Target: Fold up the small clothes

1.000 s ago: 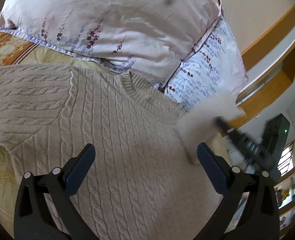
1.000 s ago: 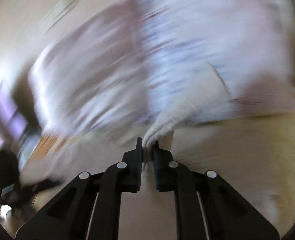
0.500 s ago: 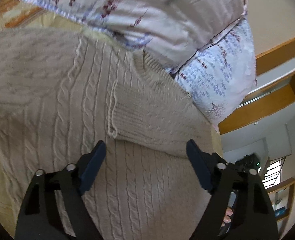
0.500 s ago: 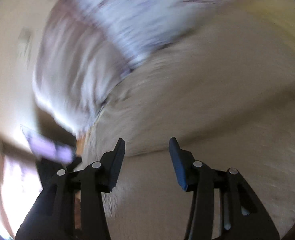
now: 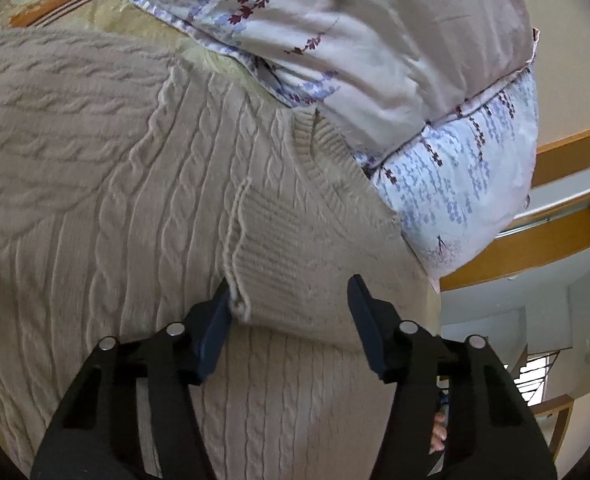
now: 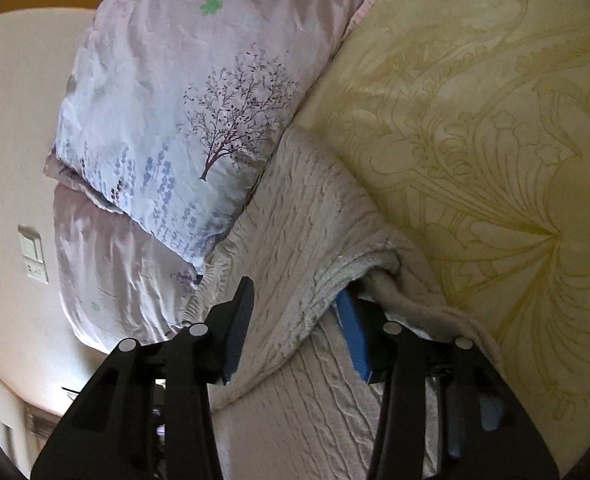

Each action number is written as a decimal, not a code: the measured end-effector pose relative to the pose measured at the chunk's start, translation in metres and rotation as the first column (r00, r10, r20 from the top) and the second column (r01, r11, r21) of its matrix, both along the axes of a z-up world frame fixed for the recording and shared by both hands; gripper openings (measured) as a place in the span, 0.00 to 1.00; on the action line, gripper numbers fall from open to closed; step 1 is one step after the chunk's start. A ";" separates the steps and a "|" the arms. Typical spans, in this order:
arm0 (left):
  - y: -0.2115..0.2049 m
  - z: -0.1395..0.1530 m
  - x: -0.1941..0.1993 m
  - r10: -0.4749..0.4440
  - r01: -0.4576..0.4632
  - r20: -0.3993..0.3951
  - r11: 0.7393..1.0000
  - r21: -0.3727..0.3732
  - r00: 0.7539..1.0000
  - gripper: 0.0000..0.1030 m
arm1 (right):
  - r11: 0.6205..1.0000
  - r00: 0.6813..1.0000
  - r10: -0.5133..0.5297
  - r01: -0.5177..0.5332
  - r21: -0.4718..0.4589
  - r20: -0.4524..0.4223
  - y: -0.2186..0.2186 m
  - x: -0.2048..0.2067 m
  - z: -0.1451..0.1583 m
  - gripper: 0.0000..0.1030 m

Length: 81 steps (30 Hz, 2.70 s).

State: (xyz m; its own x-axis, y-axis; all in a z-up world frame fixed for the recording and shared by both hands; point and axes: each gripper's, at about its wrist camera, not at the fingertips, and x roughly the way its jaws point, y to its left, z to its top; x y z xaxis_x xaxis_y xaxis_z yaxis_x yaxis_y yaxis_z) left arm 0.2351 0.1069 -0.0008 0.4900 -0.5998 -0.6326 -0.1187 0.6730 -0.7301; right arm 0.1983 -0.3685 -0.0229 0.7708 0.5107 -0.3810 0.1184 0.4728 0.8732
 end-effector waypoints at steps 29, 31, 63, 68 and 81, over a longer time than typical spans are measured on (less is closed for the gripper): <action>0.016 0.025 0.000 -0.081 0.049 0.097 0.955 0.292 0.992 0.56 | 0.941 0.989 -0.116 0.139 -0.309 0.093 0.028 -0.045 0.019 0.62; 0.038 0.037 -0.025 -0.053 0.008 0.146 0.957 0.290 0.988 0.68 | 0.937 0.988 -0.075 0.115 -0.330 0.133 0.037 -0.048 0.024 0.67; 0.311 -0.008 -0.155 0.723 -0.724 -0.037 0.688 -0.057 0.690 0.07 | 0.916 0.955 0.237 -0.157 -0.370 0.180 0.104 -0.043 0.022 0.75; 0.285 0.032 -0.138 0.674 -0.671 0.085 0.738 -0.069 0.733 0.06 | 0.918 0.949 0.247 -0.164 -0.360 0.195 0.105 -0.043 0.023 0.75; 0.029 0.098 -0.028 0.113 -0.107 0.295 0.994 -0.038 0.949 0.06 | 0.917 0.939 0.269 -0.180 -0.357 0.217 0.101 -0.052 0.028 0.75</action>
State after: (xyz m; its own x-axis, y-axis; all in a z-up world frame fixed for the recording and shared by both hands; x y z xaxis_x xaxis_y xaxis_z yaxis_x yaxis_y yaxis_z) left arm 0.2069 0.1364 0.0969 0.7171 -0.5433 -0.4366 0.0326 0.6519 -0.7576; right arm 0.1462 -0.2673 0.0053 0.7437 0.5622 -0.3616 -0.2309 0.7238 0.6503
